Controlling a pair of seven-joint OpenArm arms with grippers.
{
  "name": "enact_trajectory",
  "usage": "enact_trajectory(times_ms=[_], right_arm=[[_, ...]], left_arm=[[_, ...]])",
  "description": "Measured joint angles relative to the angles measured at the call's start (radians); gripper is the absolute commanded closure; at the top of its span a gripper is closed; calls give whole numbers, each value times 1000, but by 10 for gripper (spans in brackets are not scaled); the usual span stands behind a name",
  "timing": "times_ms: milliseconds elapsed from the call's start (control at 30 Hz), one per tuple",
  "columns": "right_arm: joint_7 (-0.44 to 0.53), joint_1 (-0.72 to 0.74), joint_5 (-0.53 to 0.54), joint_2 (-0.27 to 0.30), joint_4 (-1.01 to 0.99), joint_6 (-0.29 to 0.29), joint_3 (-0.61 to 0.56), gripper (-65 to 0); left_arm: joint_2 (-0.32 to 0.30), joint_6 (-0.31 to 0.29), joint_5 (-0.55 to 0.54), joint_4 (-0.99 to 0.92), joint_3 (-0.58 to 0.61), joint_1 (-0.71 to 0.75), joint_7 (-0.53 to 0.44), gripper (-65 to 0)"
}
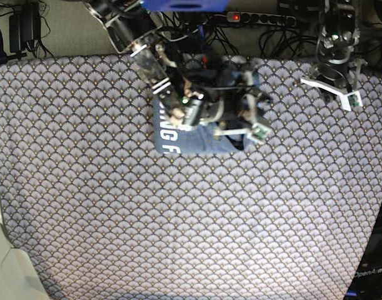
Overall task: Fold the T-shirt properly
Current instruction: 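Press and tuck the folded bundle with the right gripper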
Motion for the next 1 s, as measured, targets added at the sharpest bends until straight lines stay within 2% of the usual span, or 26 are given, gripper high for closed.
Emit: enact_trajectory(times_ms=[133,267,400,500,633,867,1000], right_arm=[[12,1,13,-10,154,6,-21,-222],[8,8,12,51,227,3,-13,-222],[44,25,5,116,225,6,87,-214],[88,20,5,151,225,2,180,-159],[97,-40,3,173,225,2,280,0],[106,-162,5,177,231,2,300,0],[197,-214,6,173,227,2,300,0]], left_arm=[[-1,0,1,0,-2,0,0,-52],[-1,0,4,-8,-5,0,0,-52],[-1,0,4,-8,-5,6,0,-52],[-1,1,4,-8,-6,5,0,-52],[0,0,4,-8,-2,6,0,-52],[0,0,4,-8,0,5,0,-52],[0,0,3,-8,0,5,0,-52]])
